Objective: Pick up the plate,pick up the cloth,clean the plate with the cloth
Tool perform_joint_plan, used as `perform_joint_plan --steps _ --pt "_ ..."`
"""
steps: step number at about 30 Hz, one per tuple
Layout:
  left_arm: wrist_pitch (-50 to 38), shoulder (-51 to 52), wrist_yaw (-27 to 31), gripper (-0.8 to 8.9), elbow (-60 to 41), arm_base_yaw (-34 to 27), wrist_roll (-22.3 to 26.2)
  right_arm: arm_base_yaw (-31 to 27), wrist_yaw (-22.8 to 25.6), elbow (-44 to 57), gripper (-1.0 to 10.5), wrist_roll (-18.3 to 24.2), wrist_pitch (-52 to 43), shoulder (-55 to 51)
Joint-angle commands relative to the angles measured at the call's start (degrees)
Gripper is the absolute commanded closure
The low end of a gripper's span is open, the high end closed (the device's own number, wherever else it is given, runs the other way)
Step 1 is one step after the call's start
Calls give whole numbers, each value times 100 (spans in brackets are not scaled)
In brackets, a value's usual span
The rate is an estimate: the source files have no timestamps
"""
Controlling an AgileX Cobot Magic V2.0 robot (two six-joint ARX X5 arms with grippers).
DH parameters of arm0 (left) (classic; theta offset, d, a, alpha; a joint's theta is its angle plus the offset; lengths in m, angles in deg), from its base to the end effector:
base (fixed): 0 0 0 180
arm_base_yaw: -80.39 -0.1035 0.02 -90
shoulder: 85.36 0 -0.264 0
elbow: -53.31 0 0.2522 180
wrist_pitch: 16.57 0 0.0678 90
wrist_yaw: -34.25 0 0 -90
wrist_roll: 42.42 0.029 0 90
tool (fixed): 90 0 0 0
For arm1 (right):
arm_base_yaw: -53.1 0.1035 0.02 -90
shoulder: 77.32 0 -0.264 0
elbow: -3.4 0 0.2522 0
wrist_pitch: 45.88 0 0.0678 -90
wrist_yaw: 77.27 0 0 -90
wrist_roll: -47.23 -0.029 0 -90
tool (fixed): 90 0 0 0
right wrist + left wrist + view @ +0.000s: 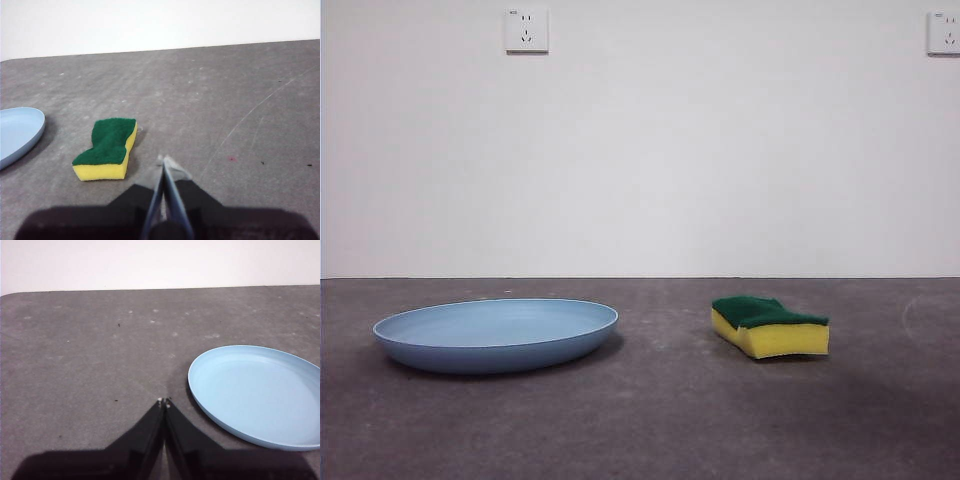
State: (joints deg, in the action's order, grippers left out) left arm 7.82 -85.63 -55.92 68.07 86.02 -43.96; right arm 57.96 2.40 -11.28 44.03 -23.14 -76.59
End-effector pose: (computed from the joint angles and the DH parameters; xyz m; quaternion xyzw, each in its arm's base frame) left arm 0.0951 -0.0095 0.1512 -0.0093 0.0869 -0.0492 0.9950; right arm 0.0952 0.0133 0.1529 0.0313 0.0802 0.1296 0.9878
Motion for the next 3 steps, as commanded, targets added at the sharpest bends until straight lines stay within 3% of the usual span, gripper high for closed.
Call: perform_joint_plan --steps 1,3 --pt "-11 17 7 817 -79 -22 -28 7 15 59 945 -35 61 2" --pt "-11 15 7 817 -79 -22 -28 7 15 59 945 -35 61 2"
